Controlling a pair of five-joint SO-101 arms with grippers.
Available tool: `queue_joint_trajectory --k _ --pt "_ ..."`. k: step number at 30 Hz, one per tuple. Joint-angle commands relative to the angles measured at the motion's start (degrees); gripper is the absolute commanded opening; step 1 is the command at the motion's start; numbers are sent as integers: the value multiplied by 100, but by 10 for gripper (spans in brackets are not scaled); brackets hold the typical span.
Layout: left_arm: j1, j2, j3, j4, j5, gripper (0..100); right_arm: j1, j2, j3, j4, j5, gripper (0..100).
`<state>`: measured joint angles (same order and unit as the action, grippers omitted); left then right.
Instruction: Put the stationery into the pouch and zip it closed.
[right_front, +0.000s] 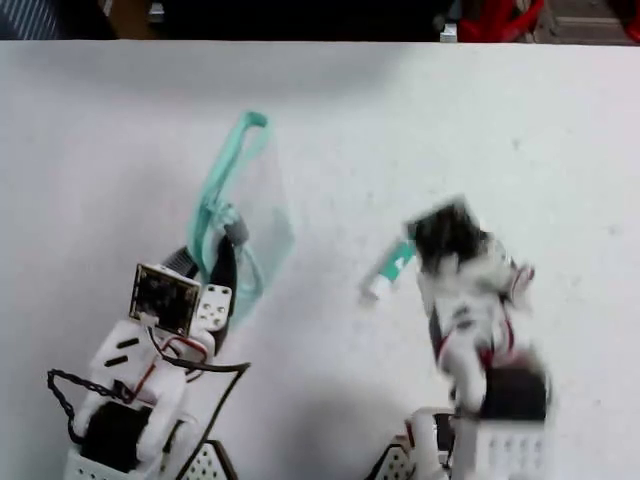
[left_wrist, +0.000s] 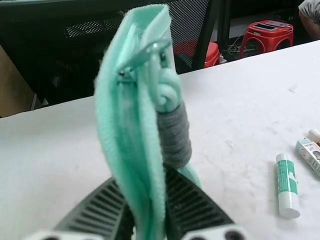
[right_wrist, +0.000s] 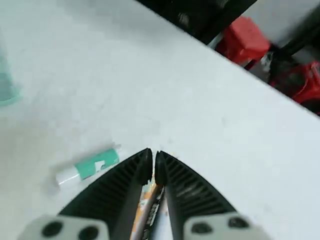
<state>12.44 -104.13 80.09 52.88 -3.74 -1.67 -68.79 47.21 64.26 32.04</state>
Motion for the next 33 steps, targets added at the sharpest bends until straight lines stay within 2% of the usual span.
queue_joint_trajectory --k 1,3,6,8,13,19,23,26,30,33 --pt "-75 110 123 18 -18 24 -224 2413 -1582 787 -932 33" --pt "-75 110 123 18 -9 24 -356 3574 -2110 1112 -1767 107" --pt "-75 110 123 26 -9 24 -567 5191 -2919 1420 -3235 274" --pt "-75 110 132 26 -18 24 -752 6114 -3543 1692 -3815 311" --pt "-75 110 132 26 -35 24 -884 7741 -4695 1912 -4633 228" --pt "-75 110 132 26 -35 24 -769 8655 -5204 1815 -5521 244" --pt "-75 110 132 26 -44 24 -813 8884 -5222 1437 -5714 244" --pt "-75 110 132 26 -44 24 -620 9112 -5213 1393 -5996 244" --pt "-75 110 132 18 -44 24 -462 9490 -5257 1297 -6013 239" --pt "-75 110 132 18 -44 24 -462 9648 -5292 1112 -6013 187"
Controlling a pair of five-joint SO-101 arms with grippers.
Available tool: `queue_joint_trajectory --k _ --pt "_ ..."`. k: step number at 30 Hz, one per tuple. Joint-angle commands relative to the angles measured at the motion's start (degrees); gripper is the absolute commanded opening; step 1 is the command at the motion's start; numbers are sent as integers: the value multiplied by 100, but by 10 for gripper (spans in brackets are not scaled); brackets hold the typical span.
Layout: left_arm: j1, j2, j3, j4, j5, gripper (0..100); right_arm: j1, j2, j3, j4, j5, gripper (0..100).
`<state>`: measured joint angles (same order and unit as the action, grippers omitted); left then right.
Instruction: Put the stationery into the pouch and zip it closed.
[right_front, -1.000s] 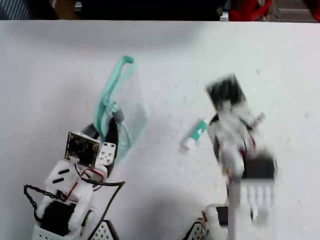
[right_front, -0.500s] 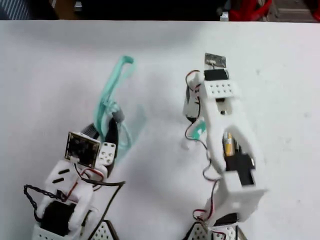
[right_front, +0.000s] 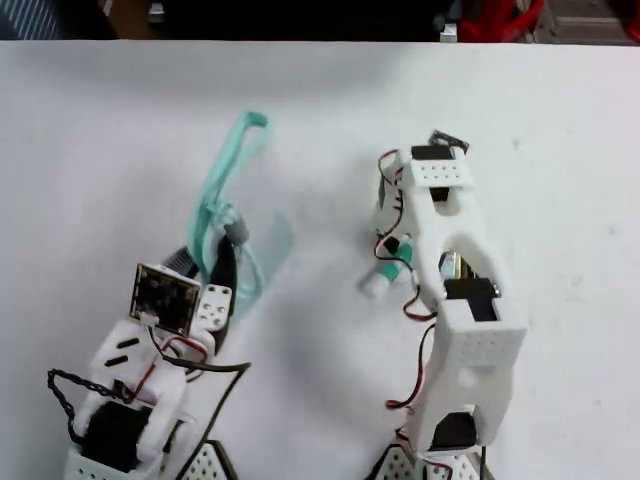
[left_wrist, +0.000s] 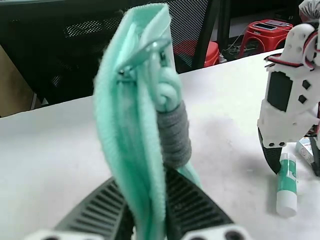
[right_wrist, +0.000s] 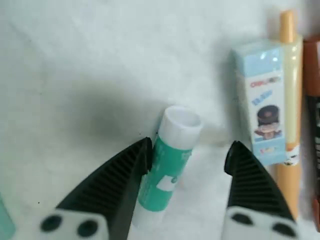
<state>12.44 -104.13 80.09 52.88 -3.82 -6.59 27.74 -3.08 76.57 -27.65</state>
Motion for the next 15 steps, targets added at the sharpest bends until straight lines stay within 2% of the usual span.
queue_joint_trajectory --k 1,7,15 --pt "-75 110 132 18 -35 24 31 22 -290 -145 -44 165" --pt "-75 110 132 18 -35 24 -22 22 -440 -119 -26 34" --pt "-75 110 132 18 -35 24 -4 -303 -633 110 1029 17"
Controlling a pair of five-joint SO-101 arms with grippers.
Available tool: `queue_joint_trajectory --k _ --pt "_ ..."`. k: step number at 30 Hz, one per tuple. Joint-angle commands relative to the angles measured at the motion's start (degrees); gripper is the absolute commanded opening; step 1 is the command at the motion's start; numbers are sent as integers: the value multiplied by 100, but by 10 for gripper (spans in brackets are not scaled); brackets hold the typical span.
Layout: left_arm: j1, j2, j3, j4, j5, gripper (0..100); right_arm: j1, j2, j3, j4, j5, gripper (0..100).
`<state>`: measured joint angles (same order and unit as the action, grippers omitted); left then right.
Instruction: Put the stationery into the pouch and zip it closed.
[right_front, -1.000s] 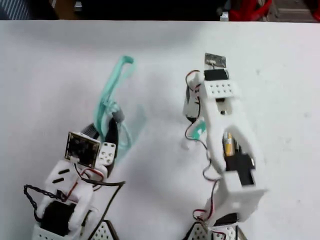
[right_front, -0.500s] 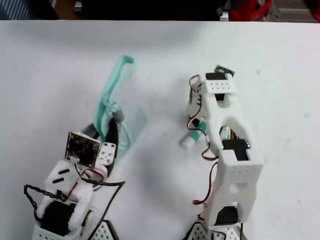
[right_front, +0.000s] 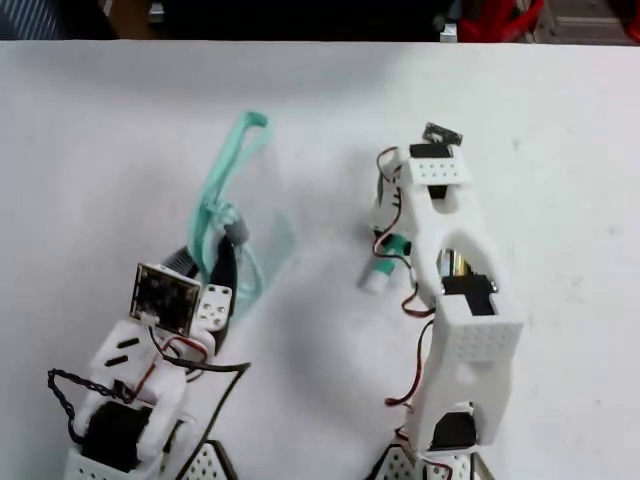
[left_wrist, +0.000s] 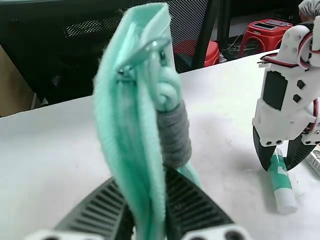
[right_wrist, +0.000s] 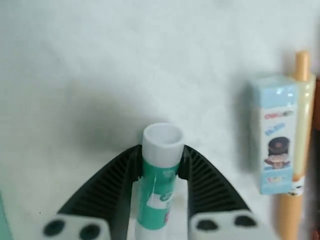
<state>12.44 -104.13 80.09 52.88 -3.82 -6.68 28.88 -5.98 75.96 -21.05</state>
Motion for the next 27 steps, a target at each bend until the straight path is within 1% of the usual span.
queue_joint_trajectory --k 1,7,10,13,17,19,23,27 --pt "-75 110 132 18 -35 24 -4 -593 -457 295 563 17" --pt "-40 110 132 18 -35 24 -171 -2246 -1196 1024 1864 17" --pt "-40 110 132 18 -35 24 -453 -3248 -1433 1059 2602 17" --pt "-40 110 132 26 -35 24 -954 -4180 -1547 919 3156 17" --pt "-31 110 132 26 -26 24 -1833 -5138 -1521 40 3288 17" --pt "-31 110 132 26 -26 24 -2220 -5314 -1521 -505 3279 17" --pt "-31 110 132 26 -26 24 -2703 -5051 -1451 -1833 3270 16" --pt "-31 110 132 26 -35 24 -2897 -4479 -1169 -3011 3270 16"
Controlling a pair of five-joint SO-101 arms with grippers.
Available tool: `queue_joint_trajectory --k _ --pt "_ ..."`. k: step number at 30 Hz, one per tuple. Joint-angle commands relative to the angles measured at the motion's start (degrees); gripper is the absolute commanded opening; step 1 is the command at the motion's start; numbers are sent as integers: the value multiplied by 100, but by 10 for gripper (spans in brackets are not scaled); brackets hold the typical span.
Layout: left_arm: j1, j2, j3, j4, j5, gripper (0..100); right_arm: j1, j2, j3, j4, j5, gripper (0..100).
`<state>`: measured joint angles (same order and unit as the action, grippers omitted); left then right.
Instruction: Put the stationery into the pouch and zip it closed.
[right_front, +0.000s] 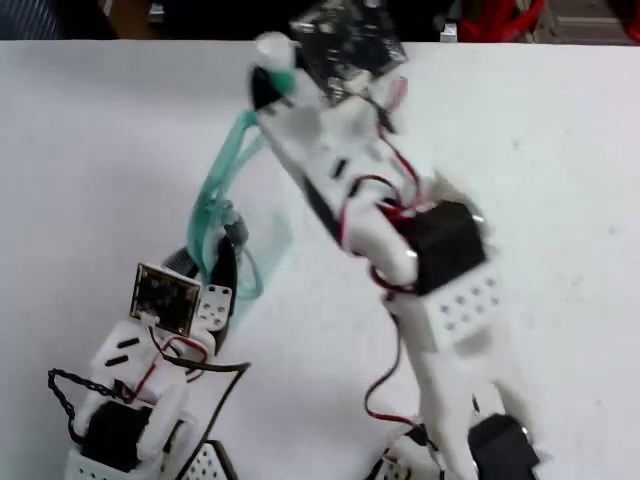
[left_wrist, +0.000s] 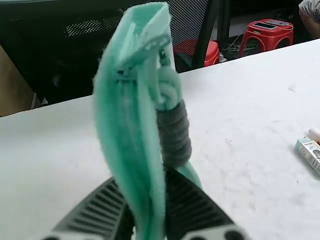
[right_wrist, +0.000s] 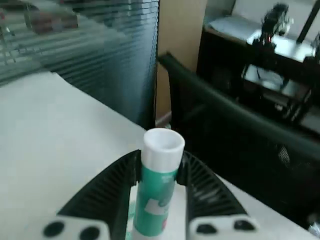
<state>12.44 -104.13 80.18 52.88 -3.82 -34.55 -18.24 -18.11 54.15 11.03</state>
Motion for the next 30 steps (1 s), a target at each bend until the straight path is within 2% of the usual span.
queue_joint_trajectory --k 1,5,13,22,30 --pt "-40 110 123 26 -35 24 -101 356 132 -1042 62 16" --pt "-66 110 123 18 -35 24 -110 593 325 -1429 53 16" --pt "-66 110 123 -9 -35 24 -242 576 457 -831 -79 16" --pt "-66 110 123 -9 -35 24 -382 -259 659 -769 -220 15" --pt "-75 110 114 -9 -44 24 -251 180 791 -1182 -220 15"
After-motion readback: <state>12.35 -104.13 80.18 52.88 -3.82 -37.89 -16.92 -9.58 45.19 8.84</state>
